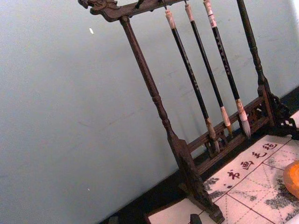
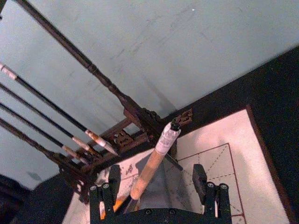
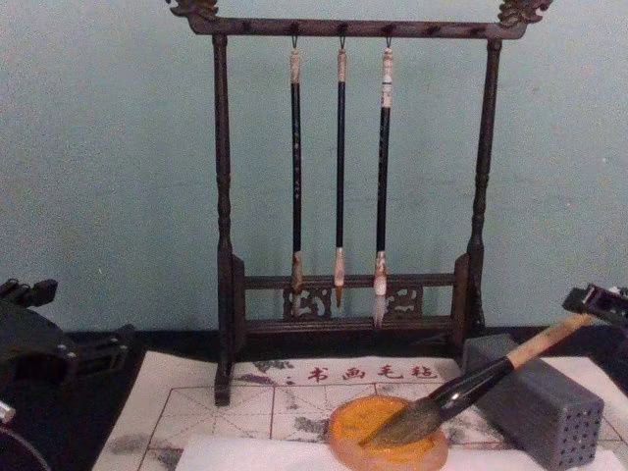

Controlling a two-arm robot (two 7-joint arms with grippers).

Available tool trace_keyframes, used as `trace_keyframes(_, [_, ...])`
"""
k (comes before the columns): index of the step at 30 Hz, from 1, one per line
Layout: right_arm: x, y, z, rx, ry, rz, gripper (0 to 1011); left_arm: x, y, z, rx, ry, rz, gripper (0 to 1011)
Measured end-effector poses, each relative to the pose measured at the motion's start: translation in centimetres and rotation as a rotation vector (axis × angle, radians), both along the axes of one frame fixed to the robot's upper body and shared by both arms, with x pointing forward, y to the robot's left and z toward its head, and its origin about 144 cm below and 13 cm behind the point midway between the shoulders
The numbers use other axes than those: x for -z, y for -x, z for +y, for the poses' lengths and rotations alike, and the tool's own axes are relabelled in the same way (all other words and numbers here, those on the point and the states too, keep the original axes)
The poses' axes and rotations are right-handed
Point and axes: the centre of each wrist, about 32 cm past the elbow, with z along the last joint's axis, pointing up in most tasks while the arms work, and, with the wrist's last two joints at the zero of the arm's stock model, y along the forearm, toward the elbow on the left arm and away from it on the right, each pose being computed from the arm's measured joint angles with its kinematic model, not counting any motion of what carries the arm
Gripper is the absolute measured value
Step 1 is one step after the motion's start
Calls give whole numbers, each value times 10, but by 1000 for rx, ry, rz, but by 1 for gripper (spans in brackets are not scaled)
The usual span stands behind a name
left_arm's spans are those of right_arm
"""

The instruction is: Pick up the brush from the inkstone, write on the paper, then place the brush back to its original position.

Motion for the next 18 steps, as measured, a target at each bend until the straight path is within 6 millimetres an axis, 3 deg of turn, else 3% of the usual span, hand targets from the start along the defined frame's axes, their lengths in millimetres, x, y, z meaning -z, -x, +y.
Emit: trace_keyframes(18, [-3, -15, 19, 34, -156, 53, 1003, 0, 0, 0, 0, 0, 0, 1001])
